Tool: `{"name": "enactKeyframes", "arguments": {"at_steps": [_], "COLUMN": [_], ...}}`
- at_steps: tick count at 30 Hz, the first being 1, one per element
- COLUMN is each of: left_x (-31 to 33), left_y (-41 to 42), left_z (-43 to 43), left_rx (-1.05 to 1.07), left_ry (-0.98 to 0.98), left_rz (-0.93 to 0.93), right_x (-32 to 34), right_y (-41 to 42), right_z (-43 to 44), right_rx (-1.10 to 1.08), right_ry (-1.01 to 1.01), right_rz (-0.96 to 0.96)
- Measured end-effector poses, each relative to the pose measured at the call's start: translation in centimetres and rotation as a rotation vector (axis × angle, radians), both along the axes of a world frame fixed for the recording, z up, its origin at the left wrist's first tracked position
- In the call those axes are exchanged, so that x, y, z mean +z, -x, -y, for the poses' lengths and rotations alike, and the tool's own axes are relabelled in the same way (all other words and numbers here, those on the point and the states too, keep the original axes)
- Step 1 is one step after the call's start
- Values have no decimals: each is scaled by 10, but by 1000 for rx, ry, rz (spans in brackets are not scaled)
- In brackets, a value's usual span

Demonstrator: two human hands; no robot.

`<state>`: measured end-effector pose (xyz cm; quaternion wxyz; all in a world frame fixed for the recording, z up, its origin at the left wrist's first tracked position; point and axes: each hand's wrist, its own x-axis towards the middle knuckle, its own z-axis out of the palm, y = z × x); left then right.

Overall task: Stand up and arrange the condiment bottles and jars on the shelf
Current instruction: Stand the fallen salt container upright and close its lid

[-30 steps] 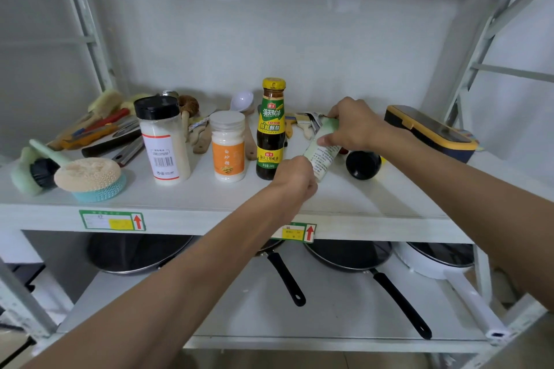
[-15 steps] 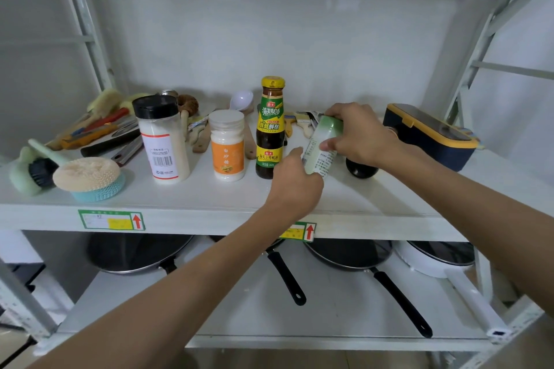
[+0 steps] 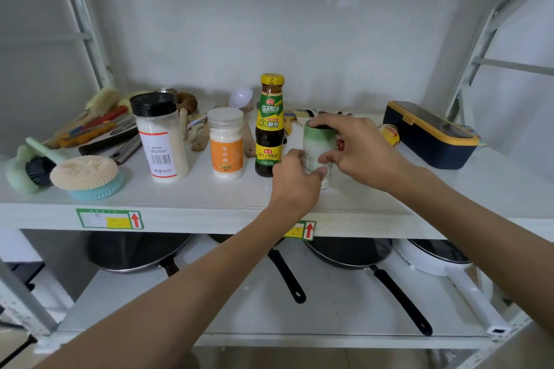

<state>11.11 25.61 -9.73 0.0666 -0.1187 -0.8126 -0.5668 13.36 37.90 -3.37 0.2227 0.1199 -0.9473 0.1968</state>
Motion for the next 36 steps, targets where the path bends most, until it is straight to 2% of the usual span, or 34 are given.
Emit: {"name": "enactKeyframes", "arguments": {"at_steps": [5, 9, 12, 16, 19, 22, 28, 36], "left_x": [2, 5, 6, 3, 2, 0, -8, -5], "left_y": [-1, 0, 1, 2, 2, 4, 8, 15], "left_z": [-1, -4, -4, -8, -13, -13, -3, -13], "left_rx": [24, 35, 8, 31, 53, 77, 30, -8], "left_ry": [-31, 6, 3, 7, 1, 19, 34, -1], "left_rz": [18, 17, 40, 43, 56, 52, 45, 14], "right_x": [0, 12, 21, 24, 25, 28, 25, 24], "right_y": [-7, -9, -6, 5, 11, 15, 20, 25], "right_z": [-4, -9, -4, 6, 8, 4, -11, -25], "right_rx": [28, 24, -14, -165, -189, -153, -43, 75], "right_ry": [34, 108, 164, 63, 31, -3, 51, 204], "right_rz": [-33, 56, 34, -12, -14, 23, 80, 136]}}
